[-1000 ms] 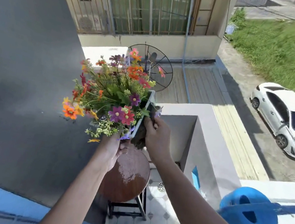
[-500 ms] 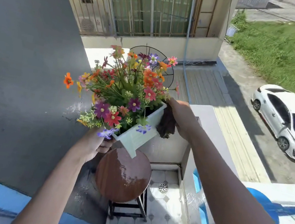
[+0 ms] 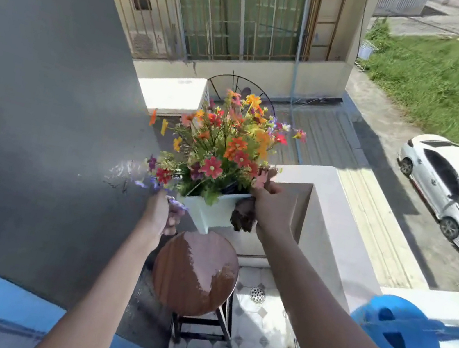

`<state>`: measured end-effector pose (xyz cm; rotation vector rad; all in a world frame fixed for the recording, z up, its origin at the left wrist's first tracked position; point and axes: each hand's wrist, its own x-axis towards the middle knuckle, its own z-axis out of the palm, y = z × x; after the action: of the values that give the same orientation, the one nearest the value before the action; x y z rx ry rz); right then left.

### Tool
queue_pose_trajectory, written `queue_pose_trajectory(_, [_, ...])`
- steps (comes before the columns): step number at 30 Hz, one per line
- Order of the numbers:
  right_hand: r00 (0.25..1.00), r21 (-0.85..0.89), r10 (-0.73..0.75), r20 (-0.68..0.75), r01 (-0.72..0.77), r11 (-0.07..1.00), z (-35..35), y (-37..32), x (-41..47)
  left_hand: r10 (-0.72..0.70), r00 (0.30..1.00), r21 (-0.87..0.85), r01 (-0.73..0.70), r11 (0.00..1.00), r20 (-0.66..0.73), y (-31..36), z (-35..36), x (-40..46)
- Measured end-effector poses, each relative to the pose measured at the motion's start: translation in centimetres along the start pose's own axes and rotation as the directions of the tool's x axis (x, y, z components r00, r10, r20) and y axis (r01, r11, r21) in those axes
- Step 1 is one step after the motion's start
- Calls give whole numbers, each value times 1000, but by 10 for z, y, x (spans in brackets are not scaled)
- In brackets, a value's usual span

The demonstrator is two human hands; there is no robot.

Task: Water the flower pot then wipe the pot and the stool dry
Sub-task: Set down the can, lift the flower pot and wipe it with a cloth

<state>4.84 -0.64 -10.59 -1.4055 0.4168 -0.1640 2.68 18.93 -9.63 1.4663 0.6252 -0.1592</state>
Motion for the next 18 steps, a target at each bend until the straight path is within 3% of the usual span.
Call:
queue_pose_trajectory(3, [997, -11, -24, -76, 23, 1000, 2, 12, -4, -101, 994, -38, 103, 994, 41, -19, 13, -16])
queue_pose_trajectory(7, [996, -20, -41, -76, 40, 999, 7, 17, -17, -128, 970, 127, 103, 987, 207, -20, 37, -35])
queue_pose_trajectory(13, [996, -137, -92, -6, 91, 986, 32, 43, -35, -83, 997, 226, 78, 971, 11, -22, 42, -27])
queue_pose_trajectory(18, [985, -198, -161, 66, 171, 965, 53, 47, -50, -71, 997, 189, 75, 979, -28, -27, 18, -15])
